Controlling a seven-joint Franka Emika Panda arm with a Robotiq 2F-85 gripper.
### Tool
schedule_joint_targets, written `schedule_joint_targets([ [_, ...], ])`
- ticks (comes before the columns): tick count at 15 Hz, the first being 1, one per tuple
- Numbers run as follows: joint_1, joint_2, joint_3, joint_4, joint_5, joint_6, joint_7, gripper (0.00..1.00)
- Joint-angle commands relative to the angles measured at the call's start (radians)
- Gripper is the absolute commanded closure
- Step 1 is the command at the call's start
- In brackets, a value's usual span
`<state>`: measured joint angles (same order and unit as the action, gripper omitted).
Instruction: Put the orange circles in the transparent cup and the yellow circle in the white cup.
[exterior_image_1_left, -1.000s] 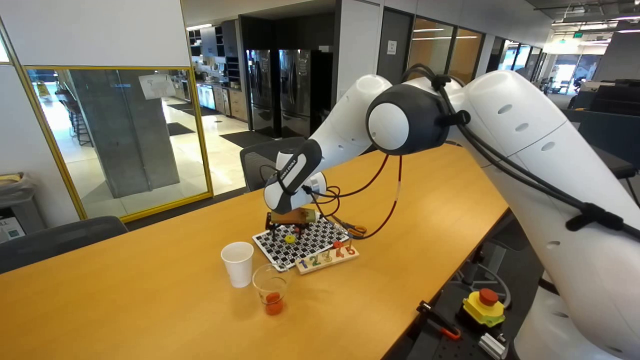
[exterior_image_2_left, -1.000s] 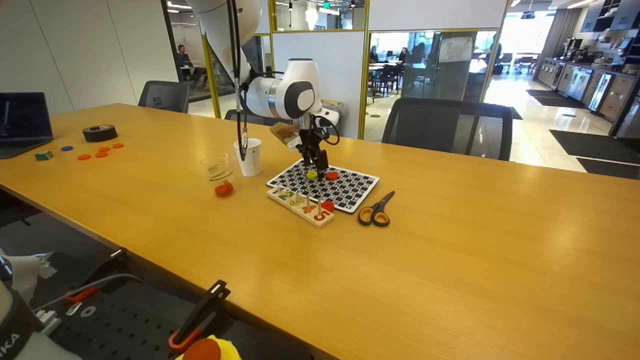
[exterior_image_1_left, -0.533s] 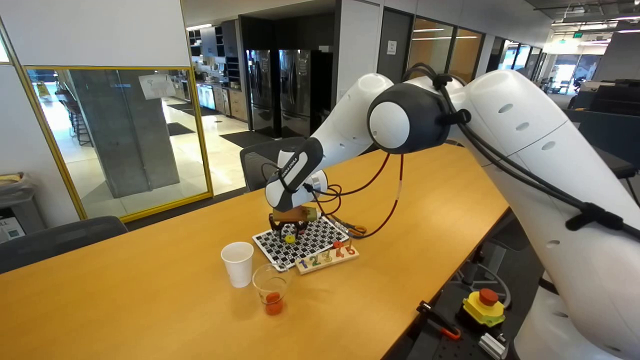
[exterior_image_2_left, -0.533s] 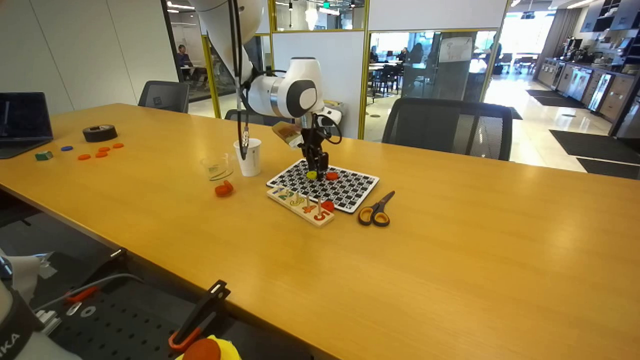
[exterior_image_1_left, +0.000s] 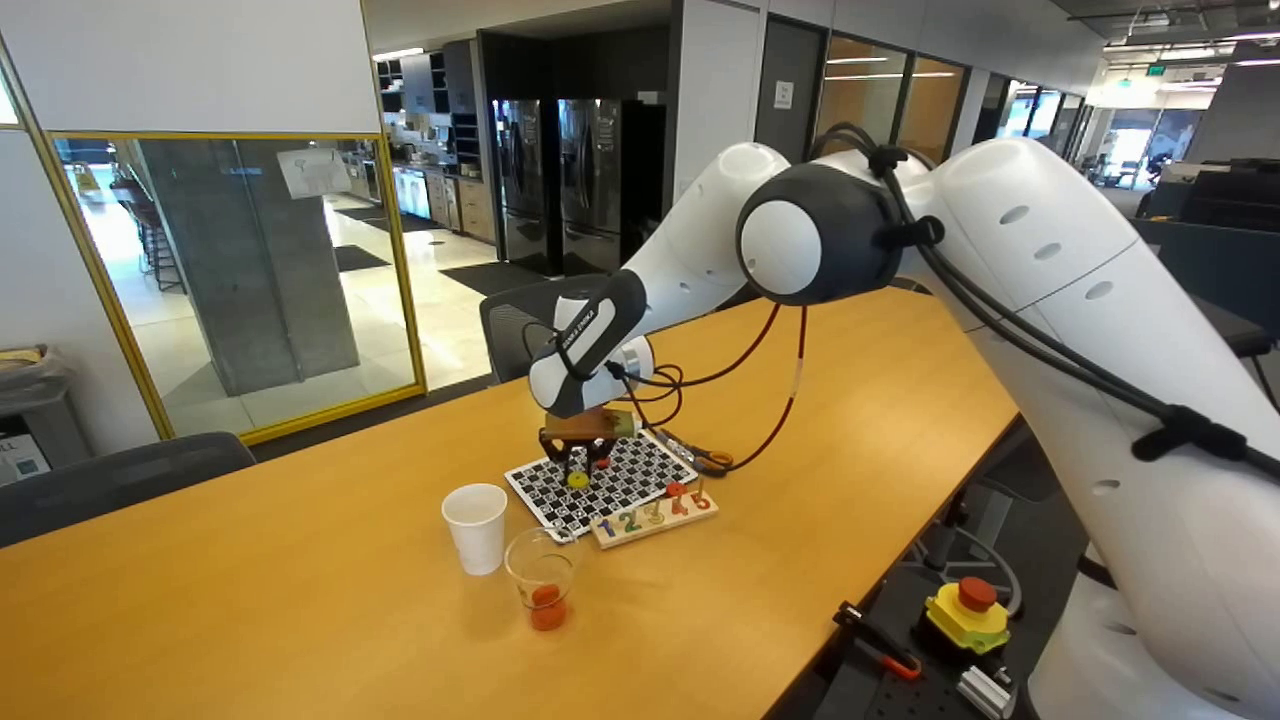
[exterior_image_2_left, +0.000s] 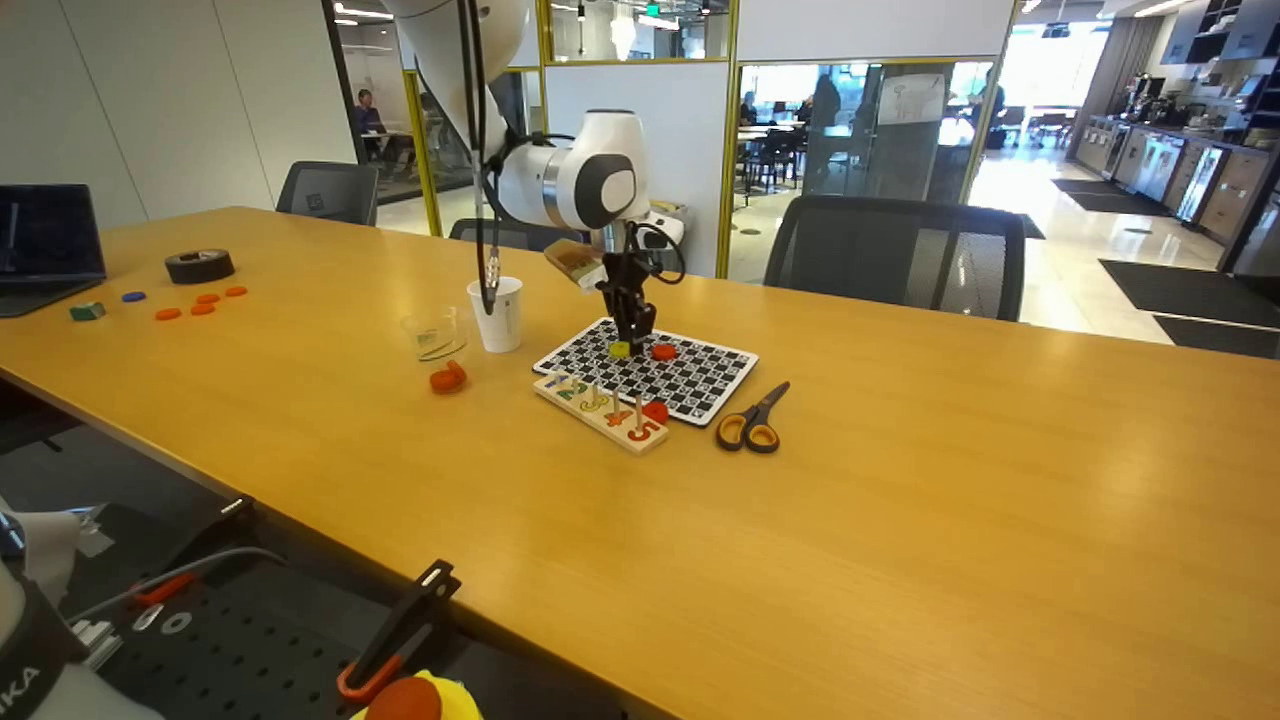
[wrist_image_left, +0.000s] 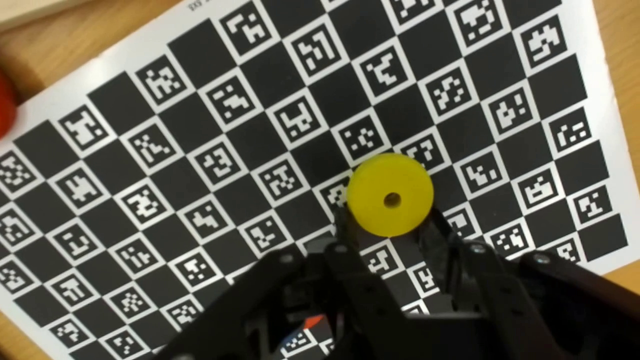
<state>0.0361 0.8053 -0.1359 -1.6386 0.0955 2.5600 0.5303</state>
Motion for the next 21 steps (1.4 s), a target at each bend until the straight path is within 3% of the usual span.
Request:
schedule_joint_targets([
  [1,0.022,-0.057,0.001,-0.028,0.008,-0.005,-0.023,0.87],
  [7,0.095,-0.168,0.01,-0.087,-0.019,0.021,-0.033,0.87],
  [14,0.164,-0.26,0.084,-0.129,-0.037,0.001,-0.091,0.87],
  [21,0.176,-0.266,0.128,-0.146,-0.04,-0.018,-0.13,0.87],
])
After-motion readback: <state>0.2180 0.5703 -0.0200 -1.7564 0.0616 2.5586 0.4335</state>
